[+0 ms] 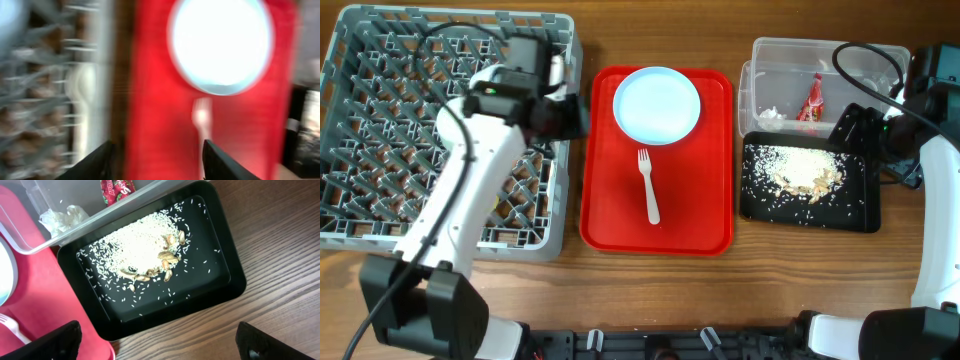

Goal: Sort waste into correct bins and load items into the dishwasher rack
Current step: 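Reach the left gripper to the white fork and grasp it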

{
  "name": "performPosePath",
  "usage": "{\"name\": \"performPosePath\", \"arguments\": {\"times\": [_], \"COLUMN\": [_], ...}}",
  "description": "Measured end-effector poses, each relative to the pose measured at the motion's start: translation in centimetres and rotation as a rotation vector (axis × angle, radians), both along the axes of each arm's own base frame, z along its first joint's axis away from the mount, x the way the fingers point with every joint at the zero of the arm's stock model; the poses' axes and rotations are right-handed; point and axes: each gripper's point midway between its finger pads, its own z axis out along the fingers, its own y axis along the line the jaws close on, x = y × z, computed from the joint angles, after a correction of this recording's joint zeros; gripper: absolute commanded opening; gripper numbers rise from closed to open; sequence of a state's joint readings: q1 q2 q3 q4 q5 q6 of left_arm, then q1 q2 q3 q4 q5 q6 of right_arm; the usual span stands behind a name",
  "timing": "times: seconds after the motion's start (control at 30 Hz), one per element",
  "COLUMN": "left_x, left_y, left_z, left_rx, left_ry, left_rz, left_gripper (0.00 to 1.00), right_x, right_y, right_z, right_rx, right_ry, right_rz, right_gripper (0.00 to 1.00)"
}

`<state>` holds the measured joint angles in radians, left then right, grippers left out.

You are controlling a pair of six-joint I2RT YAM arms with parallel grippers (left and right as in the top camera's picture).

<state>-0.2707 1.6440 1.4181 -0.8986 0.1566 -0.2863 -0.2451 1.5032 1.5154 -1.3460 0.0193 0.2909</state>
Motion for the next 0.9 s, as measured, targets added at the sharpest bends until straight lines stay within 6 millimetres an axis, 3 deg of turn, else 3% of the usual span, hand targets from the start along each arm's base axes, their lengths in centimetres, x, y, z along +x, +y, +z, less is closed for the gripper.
{"name": "performPosePath", "arguments": {"times": [0.1,0.23,0.4,0.57,0.73,0.9], "left_x": [-1.2,-2.2,-4.2,-5.0,-5.2,-4.9], "left_y": [-4.0,-7.7,-11.4,-12.8,-12.4,-11.7], "left_z": [-0.7,-3.0,-8.3,-11.8,-14.6,-15.6], "left_rx": [-0.035,-0.023,0.068,0.120,0.180,0.218], "left_ry": [0.035,0.085,0.176,0.217,0.252,0.249], "left_rz": [-0.016,-0.001,0.000,0.004,0.032,0.071], "left_gripper": [0.61,0.62,0.61,0.60,0.59,0.52], "right_x": [0.0,0.0,0.0,0.0,0.0,0.0], "right_y": [0.0,0.0,0.0,0.0,0.0,0.0], "right_z": [0.0,0.0,0.0,0.0,0.0,0.0], "right_rx": [0.000,0.000,0.000,0.000,0.001,0.001], "right_ry": [0.000,0.000,0.000,0.000,0.000,0.000], "right_rz": [0.000,0.000,0.000,0.000,0.000,0.000], "right_gripper": [1.00,1.00,1.00,1.00,1.00,1.00]}}
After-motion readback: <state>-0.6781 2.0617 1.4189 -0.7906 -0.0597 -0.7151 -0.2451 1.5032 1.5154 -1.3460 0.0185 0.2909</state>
